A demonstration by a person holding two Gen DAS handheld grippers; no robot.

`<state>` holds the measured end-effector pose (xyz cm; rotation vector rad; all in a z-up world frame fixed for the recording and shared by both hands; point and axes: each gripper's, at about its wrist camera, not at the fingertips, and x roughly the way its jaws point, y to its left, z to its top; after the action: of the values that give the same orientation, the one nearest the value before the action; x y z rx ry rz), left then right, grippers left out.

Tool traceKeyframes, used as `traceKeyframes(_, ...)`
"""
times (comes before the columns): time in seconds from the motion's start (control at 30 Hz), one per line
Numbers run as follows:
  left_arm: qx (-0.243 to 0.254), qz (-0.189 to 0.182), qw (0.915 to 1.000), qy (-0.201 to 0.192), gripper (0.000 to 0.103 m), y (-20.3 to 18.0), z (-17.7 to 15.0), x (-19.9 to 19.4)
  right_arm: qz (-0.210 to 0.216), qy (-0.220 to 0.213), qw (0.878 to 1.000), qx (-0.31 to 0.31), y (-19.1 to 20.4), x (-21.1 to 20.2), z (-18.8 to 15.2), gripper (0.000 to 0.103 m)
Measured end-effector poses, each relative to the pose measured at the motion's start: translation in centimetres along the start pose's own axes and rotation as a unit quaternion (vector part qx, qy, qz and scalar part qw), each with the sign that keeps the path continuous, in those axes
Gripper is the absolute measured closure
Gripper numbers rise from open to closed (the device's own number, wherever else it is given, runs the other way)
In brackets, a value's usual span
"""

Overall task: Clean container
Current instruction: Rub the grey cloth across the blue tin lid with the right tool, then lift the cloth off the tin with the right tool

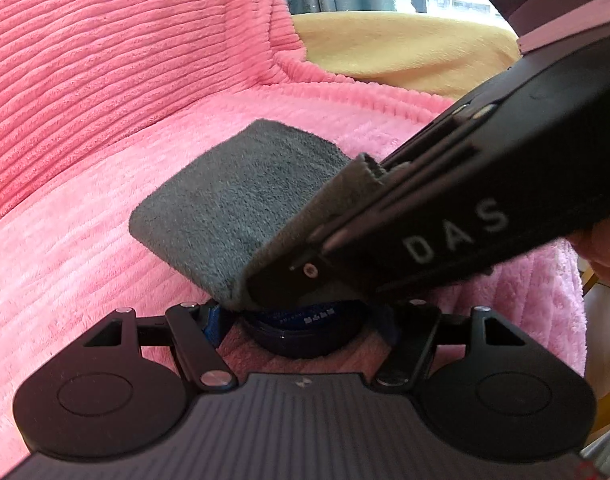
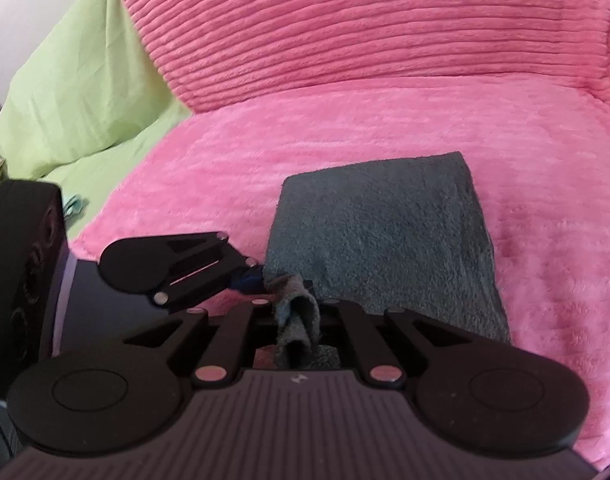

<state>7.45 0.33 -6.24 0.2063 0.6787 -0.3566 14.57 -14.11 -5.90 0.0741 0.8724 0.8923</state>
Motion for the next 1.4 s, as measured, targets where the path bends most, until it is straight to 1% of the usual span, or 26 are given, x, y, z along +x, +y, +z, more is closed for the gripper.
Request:
traceKeyframes(0.07,0.007,0.004,1.0000,-0.002,0.034,-0.3,0.0,0.0,-0.026,-0.015,1.000,0.003,-0.2,0.1,0.1,0.102)
traceKeyframes(0.17,0.005,0.004,1.0000,-0.002,0.034,-0.2,0.0,0.0,-0.040,-0.025,0.999,0.026,-1.1,0.7,0.3,0.102)
traceKeyframes(0.3,0.007,0.006,1.0000,-0.003,0.034,-0.1,0.0,0.1,-0.062,-0.025,0.997,0.024,-1.5,1.2,0.8,0.102)
traceKeyframes(0.37,0.008,0.006,0.9999,-0.003,0.035,-0.2,0.0,0.0,-0.089,-0.025,0.996,0.019,-1.7,1.6,0.9,0.102)
traceKeyframes(0.43,0.010,0.005,0.9999,-0.003,0.037,-0.2,-0.1,0.0,-0.106,-0.024,0.994,0.029,-2.6,1.7,0.7,0.102)
traceKeyframes(0.53,0.009,0.003,0.9999,-0.003,0.037,-0.1,-0.1,0.0,-0.097,-0.024,0.993,0.056,-3.9,1.6,-0.1,0.102)
traceKeyframes(0.63,0.008,0.002,1.0000,-0.004,0.037,0.0,-0.1,0.0,-0.087,-0.031,0.993,0.071,-4.2,1.6,-0.6,0.101)
traceKeyframes(0.7,0.006,0.001,1.0000,-0.004,0.037,0.0,-0.1,-0.1,-0.089,-0.035,0.993,0.074,-4.0,1.5,-0.4,0.102)
traceKeyframes(0.8,0.001,0.000,1.0000,-0.002,0.036,0.2,0.1,-0.2,-0.089,-0.062,0.989,0.101,-4.2,0.0,-0.6,0.101)
traceKeyframes(0.83,0.001,0.002,1.0000,-0.002,0.035,0.2,0.1,-0.4,-0.092,-0.075,0.987,0.108,-4.2,-0.7,-0.6,0.101)
traceKeyframes(0.93,0.005,0.010,0.9999,-0.001,0.033,0.3,0.0,-0.9,-0.131,-0.135,0.976,0.110,-3.5,-4.0,-0.4,0.101)
traceKeyframes(0.97,0.006,0.013,0.9999,-0.001,0.032,0.3,0.0,-1.0,-0.154,-0.158,0.970,0.102,-2.9,-5.2,-0.5,0.101)
traceKeyframes(1.0,-0.007,0.008,0.9999,0.001,0.032,0.7,-0.1,-1.2,-0.179,-0.182,0.963,0.093,-2.3,-6.4,-0.6,0.099)
traceKeyframes(1.03,-0.020,0.002,0.9998,0.003,0.032,1.0,-0.1,-1.4,-0.207,-0.203,0.954,0.079,-1.5,-7.5,-0.7,0.099)
traceKeyframes(1.07,-0.033,-0.004,0.9994,0.005,0.032,1.4,-0.1,-1.6,-0.232,-0.220,0.945,0.063,-0.8,-8.3,-1.0,0.099)
traceKeyframes(1.1,-0.053,-0.015,0.9985,0.006,0.031,1.9,-0.2,-1.8,-0.251,-0.222,0.941,0.046,-0.3,-8.5,-1.3,0.099)
traceKeyframes(1.17,-0.094,-0.041,0.9947,0.008,0.030,2.9,-0.3,-2.4,-0.283,-0.218,0.934,0.010,0.5,-8.7,-2.0,0.099)
traceKeyframes(1.23,-0.131,-0.057,0.9897,0.010,0.028,3.8,-0.4,-2.7,-0.298,-0.186,0.936,-0.013,0.7,-7.4,-2.7,0.099)
traceKeyframes(1.27,-0.147,-0.064,0.9869,0.011,0.028,4.2,-0.5,-2.8,-0.297,-0.166,0.940,-0.020,0.6,-6.6,-3.0,0.099)
traceKeyframes(1.33,-0.175,-0.073,0.9818,0.011,0.028,5.0,-0.6,-2.8,-0.283,-0.103,0.954,0.000,-0.3,-4.6,-3.3,0.100)
traceKeyframes(1.4,-0.197,-0.075,0.9775,0.009,0.028,5.7,-0.6,-2.6,-0.279,-0.049,0.958,0.042,-1.7,-2.8,-4.0,0.100)
